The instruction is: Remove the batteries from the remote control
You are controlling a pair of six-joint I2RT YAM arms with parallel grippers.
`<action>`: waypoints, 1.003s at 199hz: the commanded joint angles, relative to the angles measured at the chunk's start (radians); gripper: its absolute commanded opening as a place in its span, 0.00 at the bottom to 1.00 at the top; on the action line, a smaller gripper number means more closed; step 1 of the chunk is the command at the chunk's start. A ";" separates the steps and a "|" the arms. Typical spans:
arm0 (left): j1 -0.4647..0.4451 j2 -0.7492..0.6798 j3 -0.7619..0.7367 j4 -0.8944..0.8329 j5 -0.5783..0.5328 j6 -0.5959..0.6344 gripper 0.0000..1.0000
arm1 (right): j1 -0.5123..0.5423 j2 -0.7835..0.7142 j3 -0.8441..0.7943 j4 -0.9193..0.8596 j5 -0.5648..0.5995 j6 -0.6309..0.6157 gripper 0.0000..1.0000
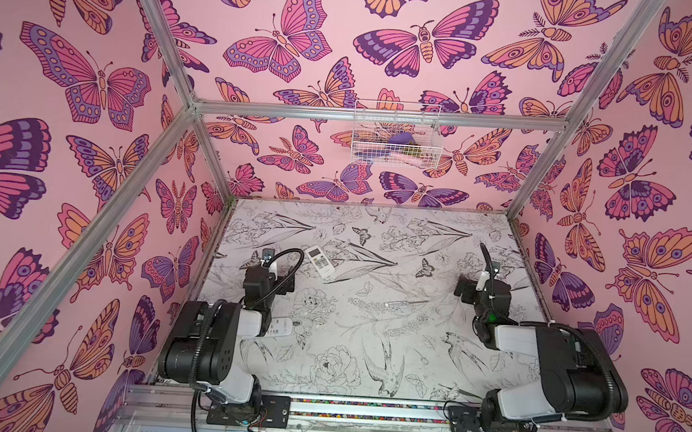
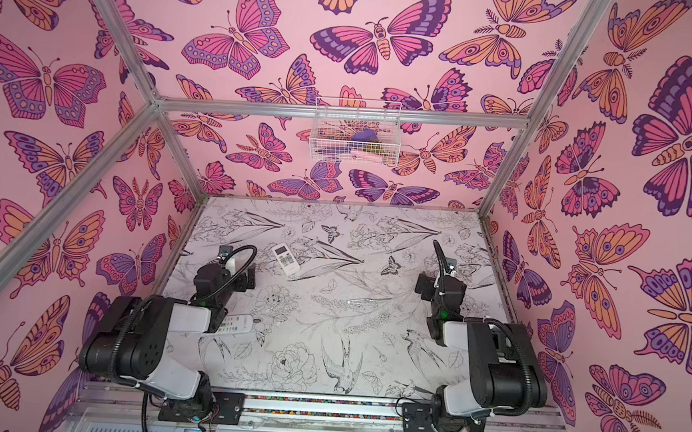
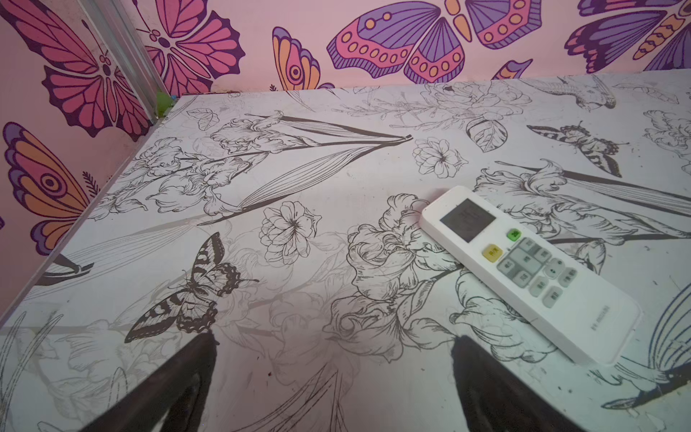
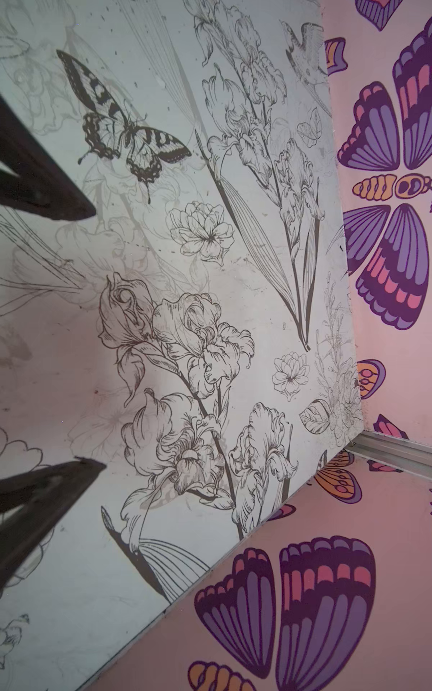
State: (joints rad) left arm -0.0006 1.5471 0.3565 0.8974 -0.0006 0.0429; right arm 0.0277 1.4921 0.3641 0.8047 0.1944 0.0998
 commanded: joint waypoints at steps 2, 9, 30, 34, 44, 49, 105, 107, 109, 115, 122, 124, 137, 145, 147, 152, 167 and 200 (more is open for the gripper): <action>-0.004 0.011 0.007 0.039 -0.010 -0.005 1.00 | -0.005 0.010 0.022 0.027 0.016 -0.012 1.00; -0.004 0.011 0.007 0.040 -0.010 -0.005 1.00 | -0.005 0.009 0.022 0.028 0.016 -0.012 1.00; -0.004 0.014 0.006 0.047 -0.010 -0.003 1.00 | -0.005 0.010 0.022 0.028 0.016 -0.012 1.00; -0.004 0.014 0.006 0.048 -0.010 -0.003 1.00 | -0.005 0.010 0.022 0.027 0.016 -0.012 1.00; -0.004 0.014 0.006 0.048 -0.010 -0.001 1.00 | -0.005 0.010 0.022 0.028 0.016 -0.012 1.00; -0.004 0.013 0.006 0.048 -0.011 -0.002 1.00 | -0.005 0.010 0.022 0.028 0.015 -0.012 1.00; -0.004 0.011 0.006 0.042 -0.011 -0.003 1.00 | -0.005 0.011 0.024 0.027 0.016 -0.012 1.00; -0.004 0.010 0.006 0.042 -0.010 -0.003 1.00 | -0.005 0.011 0.024 0.026 0.016 -0.012 1.00; -0.004 0.011 0.006 0.042 -0.011 -0.002 0.99 | -0.005 0.011 0.024 0.027 0.016 -0.012 1.00; -0.004 0.010 0.006 0.043 -0.011 -0.003 0.99 | -0.005 0.011 0.024 0.027 0.016 -0.012 1.00; -0.004 0.013 0.006 0.044 -0.010 -0.003 1.00 | -0.005 0.011 0.022 0.027 0.016 -0.012 1.00; -0.004 0.013 0.006 0.045 -0.010 -0.003 1.00 | -0.005 0.011 0.022 0.027 0.016 -0.012 1.00; -0.004 0.013 0.006 0.044 -0.010 -0.003 1.00 | -0.005 0.011 0.023 0.027 0.015 -0.012 1.00; -0.004 0.011 0.006 0.041 -0.011 -0.003 1.00 | -0.005 0.011 0.023 0.026 0.016 -0.012 1.00; -0.004 0.011 0.007 0.039 -0.011 -0.003 1.00 | -0.005 0.011 0.023 0.026 0.016 -0.012 1.00; -0.004 0.010 0.007 0.038 -0.010 -0.004 1.00 | -0.005 0.011 0.024 0.027 0.016 -0.012 1.00; -0.004 0.009 0.007 0.037 -0.010 -0.005 0.99 | -0.005 0.011 0.022 0.027 0.016 -0.012 1.00; -0.006 0.003 0.009 0.016 -0.013 -0.007 1.00 | -0.005 0.010 0.022 0.028 0.016 -0.013 1.00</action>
State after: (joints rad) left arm -0.0006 1.5528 0.3565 0.9123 -0.0010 0.0433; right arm 0.0277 1.4921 0.3641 0.8047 0.1944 0.0998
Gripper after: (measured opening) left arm 0.995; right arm 0.997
